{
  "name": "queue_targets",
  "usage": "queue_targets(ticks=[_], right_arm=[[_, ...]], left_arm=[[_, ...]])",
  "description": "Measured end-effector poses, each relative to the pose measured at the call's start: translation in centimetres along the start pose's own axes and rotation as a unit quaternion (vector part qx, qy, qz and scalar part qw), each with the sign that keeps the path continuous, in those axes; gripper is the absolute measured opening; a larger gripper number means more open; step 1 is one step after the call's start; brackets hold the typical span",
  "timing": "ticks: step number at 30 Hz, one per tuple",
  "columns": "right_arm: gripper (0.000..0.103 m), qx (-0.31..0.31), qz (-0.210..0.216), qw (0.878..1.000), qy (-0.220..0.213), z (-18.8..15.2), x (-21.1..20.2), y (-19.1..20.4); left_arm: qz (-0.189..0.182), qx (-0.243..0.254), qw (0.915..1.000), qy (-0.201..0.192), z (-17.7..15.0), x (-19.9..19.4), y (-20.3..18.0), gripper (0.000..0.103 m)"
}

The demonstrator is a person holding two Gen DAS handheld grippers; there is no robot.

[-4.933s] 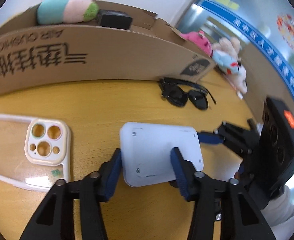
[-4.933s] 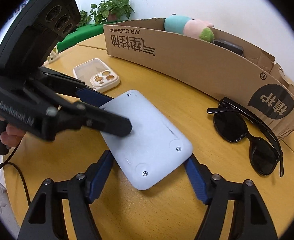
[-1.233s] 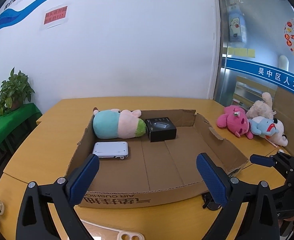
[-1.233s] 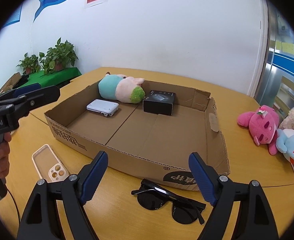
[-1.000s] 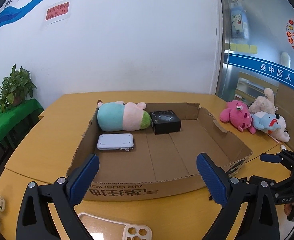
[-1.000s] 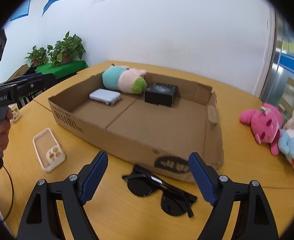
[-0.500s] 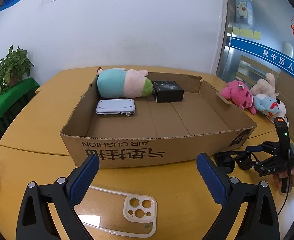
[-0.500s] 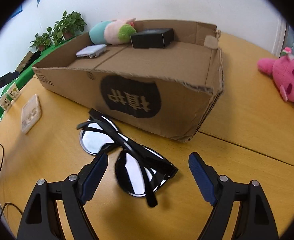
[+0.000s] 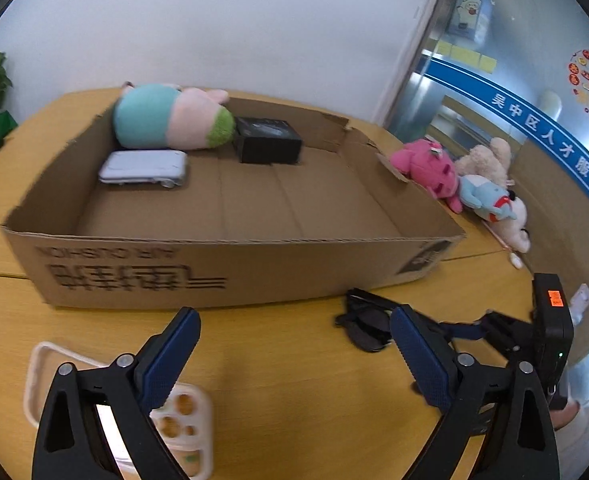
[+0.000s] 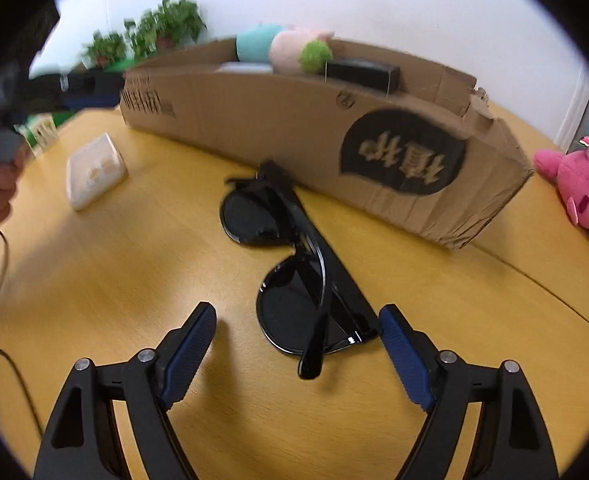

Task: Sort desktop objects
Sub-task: 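Close both grippers on the sunglasses frame and lift them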

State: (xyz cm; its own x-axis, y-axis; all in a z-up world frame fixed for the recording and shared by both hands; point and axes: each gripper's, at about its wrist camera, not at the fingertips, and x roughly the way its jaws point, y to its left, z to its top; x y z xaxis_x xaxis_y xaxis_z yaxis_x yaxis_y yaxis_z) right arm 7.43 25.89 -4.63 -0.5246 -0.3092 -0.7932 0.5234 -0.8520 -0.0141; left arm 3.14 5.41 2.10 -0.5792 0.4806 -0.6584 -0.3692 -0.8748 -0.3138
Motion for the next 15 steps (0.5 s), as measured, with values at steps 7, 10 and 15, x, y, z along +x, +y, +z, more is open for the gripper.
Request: queue_targets(ticks=[7, 10, 15], right_arm=[[0.055, 0.003, -0.009, 1.0, 0.0, -0.1, -0.2, 3.0], [0.055, 0.015, -0.02, 1.0, -0.002, 0.0, -0.1, 3.3], [0.055, 0.044, -0.033, 0.998, -0.011, -0.2, -0.2, 4.0]], left_arm=[[-0.064, -0.019, 0.9972, 0.031, 0.1, 2.6, -1.6, 0.085], [-0.098, -0.033, 0.9927, 0.063, -0.3, 4.3, -2.3, 0.078], [-0.143, -0.043, 0.9829, 0.108, -1.2, 7.0, -4.2, 0.071]])
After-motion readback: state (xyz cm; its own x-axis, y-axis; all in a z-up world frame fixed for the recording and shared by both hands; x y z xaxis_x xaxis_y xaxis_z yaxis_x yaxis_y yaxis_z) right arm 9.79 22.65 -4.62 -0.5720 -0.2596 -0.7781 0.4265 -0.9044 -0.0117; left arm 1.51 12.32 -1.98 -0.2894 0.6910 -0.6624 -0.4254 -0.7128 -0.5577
